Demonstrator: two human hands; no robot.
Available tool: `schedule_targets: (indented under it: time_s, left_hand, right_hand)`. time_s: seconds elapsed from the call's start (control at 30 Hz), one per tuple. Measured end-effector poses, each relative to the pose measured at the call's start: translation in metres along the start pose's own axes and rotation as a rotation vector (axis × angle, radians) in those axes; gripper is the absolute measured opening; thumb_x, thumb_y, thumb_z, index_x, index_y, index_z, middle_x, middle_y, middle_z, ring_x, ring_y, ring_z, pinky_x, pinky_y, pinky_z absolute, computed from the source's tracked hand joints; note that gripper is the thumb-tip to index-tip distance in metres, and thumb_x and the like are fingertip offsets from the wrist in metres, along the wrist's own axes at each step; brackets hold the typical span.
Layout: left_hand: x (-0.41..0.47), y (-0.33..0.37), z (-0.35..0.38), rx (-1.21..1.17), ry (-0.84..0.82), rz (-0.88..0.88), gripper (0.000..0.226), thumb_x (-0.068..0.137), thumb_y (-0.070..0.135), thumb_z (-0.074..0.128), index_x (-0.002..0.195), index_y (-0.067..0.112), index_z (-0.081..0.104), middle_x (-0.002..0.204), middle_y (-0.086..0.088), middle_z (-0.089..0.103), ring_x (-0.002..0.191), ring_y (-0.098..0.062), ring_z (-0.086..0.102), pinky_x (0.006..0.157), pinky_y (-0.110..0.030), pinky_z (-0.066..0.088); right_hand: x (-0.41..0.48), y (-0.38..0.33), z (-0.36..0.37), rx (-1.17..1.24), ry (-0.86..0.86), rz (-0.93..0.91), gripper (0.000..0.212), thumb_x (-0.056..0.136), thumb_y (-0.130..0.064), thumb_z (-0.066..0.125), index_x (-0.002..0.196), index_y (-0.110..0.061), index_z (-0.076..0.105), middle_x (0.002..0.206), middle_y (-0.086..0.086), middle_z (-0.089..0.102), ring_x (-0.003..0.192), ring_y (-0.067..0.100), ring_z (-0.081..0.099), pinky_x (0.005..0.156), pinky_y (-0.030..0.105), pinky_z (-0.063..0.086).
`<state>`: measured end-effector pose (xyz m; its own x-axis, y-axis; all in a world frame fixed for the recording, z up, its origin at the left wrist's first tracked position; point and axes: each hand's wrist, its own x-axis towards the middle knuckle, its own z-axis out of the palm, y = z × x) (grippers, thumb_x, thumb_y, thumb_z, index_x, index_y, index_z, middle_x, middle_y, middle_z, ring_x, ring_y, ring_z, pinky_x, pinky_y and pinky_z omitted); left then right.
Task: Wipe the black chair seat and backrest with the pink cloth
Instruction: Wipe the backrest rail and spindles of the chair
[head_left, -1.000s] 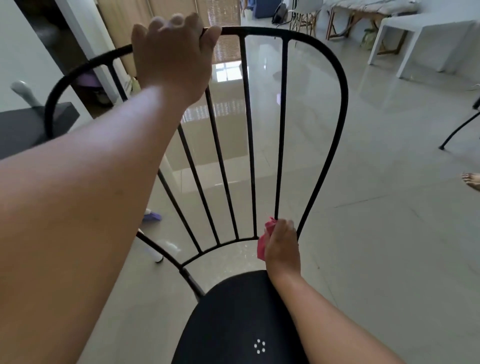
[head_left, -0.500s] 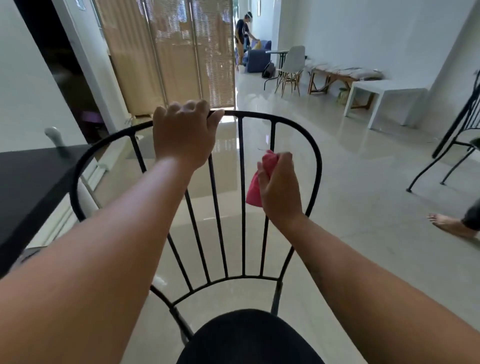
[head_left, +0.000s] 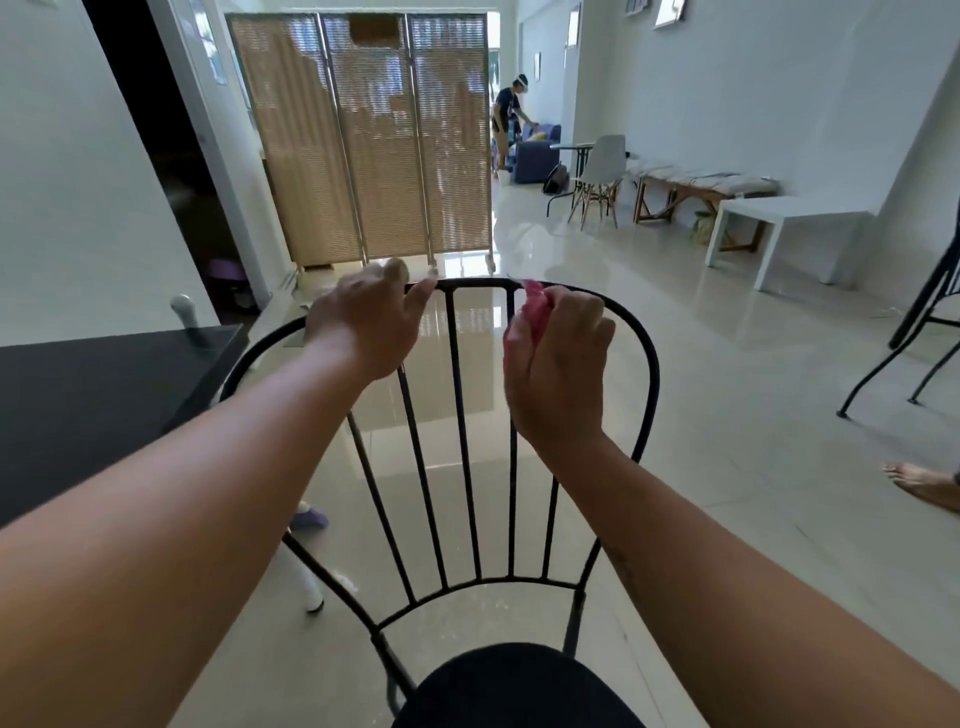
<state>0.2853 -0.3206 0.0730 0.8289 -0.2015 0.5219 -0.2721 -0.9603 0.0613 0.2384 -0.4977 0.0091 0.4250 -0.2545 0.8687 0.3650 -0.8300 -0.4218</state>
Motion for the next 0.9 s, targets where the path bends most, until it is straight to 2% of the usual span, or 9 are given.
schedule_targets:
  time_s: [0.07,0.2,0.37,0.47,0.53,0.63,0.73,0.8,0.9]
  left_hand:
    - [-0.01,-0.01,0.005,0.079,0.082,0.002,0.055,0.099,0.055,0.018,0.102,0.012,0.054,0.098,-0.013,0.063,0.085,-0.033,0.059,0.077,-0.043,0.045]
    - [-0.015,-0.009,0.008,0.082,0.125,0.001,0.049,0.101,0.05,0.024,0.099,0.012,0.055,0.094,-0.012,0.063,0.084,-0.034,0.059,0.083,-0.046,0.044]
    - [-0.015,-0.004,0.016,0.104,0.217,-0.019,0.051,0.101,0.051,0.026,0.094,0.01,0.056,0.088,-0.012,0.063,0.079,-0.033,0.059,0.08,-0.044,0.041]
    - [-0.013,-0.004,0.021,0.135,0.259,-0.005,0.053,0.101,0.051,0.027,0.097,0.007,0.057,0.09,-0.014,0.063,0.08,-0.035,0.059,0.078,-0.043,0.041]
    - [-0.007,-0.006,0.026,0.158,0.278,0.004,0.054,0.101,0.051,0.026,0.1,0.006,0.057,0.092,-0.015,0.063,0.082,-0.035,0.059,0.078,-0.043,0.04]
    - [0.006,-0.01,0.036,0.175,0.296,0.009,0.058,0.101,0.054,0.025,0.101,0.006,0.056,0.093,-0.017,0.062,0.077,-0.033,0.054,0.074,-0.041,0.036]
    - [0.018,-0.016,0.045,0.184,0.311,0.002,0.062,0.1,0.057,0.023,0.102,0.005,0.056,0.092,-0.018,0.06,0.073,-0.029,0.046,0.073,-0.041,0.034]
    - [0.026,-0.019,0.051,0.207,0.307,0.003,0.063,0.101,0.058,0.022,0.104,0.004,0.055,0.092,-0.019,0.059,0.073,-0.029,0.046,0.074,-0.042,0.035]
    - [0.035,-0.025,0.058,0.234,0.292,0.009,0.064,0.101,0.057,0.02,0.109,0.003,0.053,0.097,-0.022,0.059,0.084,-0.036,0.056,0.079,-0.045,0.038]
  right_hand:
    - [0.005,-0.008,0.01,0.079,-0.063,0.087,0.028,0.092,-0.024,0.042,0.111,-0.003,0.046,0.105,0.014,0.051,0.09,0.028,0.048,0.078,0.04,0.043]
    - [0.005,-0.007,0.029,0.283,-0.152,0.381,0.024,0.099,-0.027,0.048,0.112,-0.008,0.044,0.101,-0.001,0.051,0.088,0.017,0.054,0.078,0.033,0.048]
    - [-0.001,0.005,0.048,0.053,-0.146,0.218,0.026,0.099,-0.024,0.05,0.105,0.0,0.052,0.095,0.013,0.057,0.082,0.029,0.058,0.069,0.034,0.044]
    - [-0.028,0.013,0.053,-0.099,-0.141,0.181,0.027,0.098,-0.027,0.05,0.106,-0.001,0.051,0.093,0.013,0.058,0.08,0.03,0.061,0.062,0.037,0.049]
    - [-0.049,0.018,0.054,-0.211,-0.164,0.169,0.029,0.097,-0.031,0.047,0.105,-0.003,0.05,0.094,0.012,0.058,0.076,0.029,0.062,0.053,0.034,0.044]
    - [-0.08,0.028,0.055,-0.316,-0.261,0.196,0.037,0.097,-0.04,0.037,0.105,-0.006,0.049,0.095,0.009,0.06,0.066,0.029,0.063,0.049,0.029,0.038]
    - [-0.124,0.043,0.056,-0.302,-0.368,0.243,0.037,0.099,-0.04,0.04,0.107,-0.006,0.051,0.1,0.009,0.063,0.064,0.029,0.065,0.051,0.028,0.037]
    - [-0.155,0.051,0.059,-0.252,-0.449,0.344,0.038,0.1,-0.041,0.037,0.112,-0.008,0.05,0.104,0.007,0.063,0.069,0.03,0.066,0.056,0.03,0.041]
    - [-0.193,0.06,0.067,-0.189,-0.518,0.533,0.032,0.1,-0.043,0.039,0.111,-0.015,0.05,0.098,0.002,0.065,0.075,0.026,0.066,0.061,0.029,0.041]
